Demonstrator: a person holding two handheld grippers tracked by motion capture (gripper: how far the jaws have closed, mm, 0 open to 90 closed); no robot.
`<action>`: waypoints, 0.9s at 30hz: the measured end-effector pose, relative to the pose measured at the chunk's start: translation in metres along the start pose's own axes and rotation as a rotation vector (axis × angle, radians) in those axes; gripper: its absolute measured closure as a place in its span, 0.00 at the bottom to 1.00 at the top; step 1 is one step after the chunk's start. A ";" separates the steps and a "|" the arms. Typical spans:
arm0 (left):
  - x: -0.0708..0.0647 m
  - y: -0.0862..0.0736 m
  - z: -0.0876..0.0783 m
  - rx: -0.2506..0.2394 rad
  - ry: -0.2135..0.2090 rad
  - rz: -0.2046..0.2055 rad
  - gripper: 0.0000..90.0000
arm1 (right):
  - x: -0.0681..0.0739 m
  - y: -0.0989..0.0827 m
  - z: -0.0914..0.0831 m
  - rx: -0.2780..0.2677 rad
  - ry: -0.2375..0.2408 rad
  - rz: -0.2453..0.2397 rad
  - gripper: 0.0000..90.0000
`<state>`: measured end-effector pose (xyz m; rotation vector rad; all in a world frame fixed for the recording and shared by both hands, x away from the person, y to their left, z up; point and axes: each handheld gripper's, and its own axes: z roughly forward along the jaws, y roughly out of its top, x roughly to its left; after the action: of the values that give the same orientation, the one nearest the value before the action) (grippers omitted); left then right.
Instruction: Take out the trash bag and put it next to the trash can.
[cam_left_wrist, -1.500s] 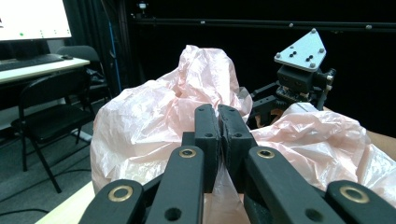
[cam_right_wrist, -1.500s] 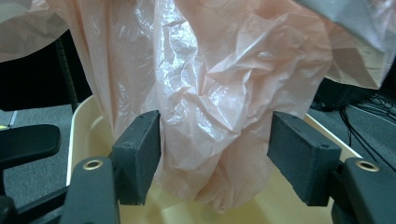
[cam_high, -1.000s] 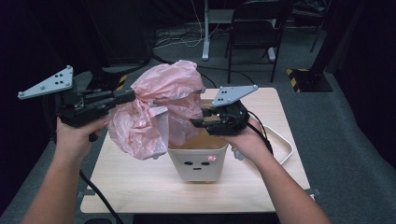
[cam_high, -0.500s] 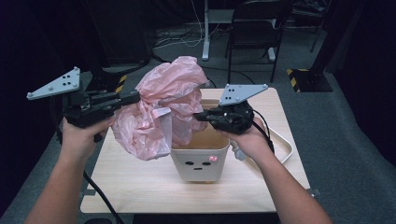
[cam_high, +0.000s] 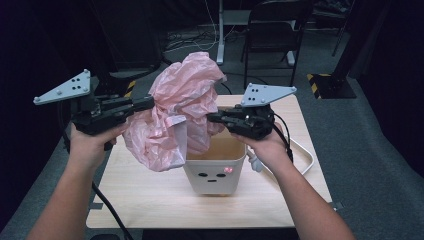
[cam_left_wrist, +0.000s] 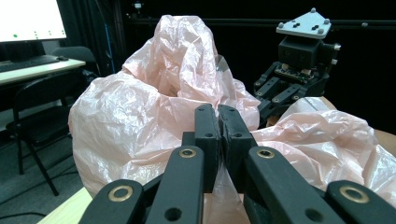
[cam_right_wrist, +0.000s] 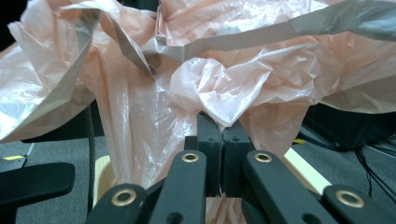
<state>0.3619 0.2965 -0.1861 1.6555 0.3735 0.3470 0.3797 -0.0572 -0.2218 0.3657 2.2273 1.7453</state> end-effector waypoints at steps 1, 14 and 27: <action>0.000 0.001 0.000 0.001 0.000 0.002 0.97 | 0.001 0.001 0.000 -0.006 0.001 -0.004 0.99; -0.007 0.018 -0.013 -0.028 0.020 0.036 0.97 | 0.010 0.023 0.006 -0.049 0.014 -0.038 0.99; -0.011 0.033 -0.031 -0.040 0.053 0.058 0.97 | 0.016 0.041 0.024 -0.067 0.038 -0.053 0.99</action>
<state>0.3396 0.3161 -0.1502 1.6229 0.3566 0.4404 0.3750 -0.0196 -0.1886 0.2579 2.1774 1.8088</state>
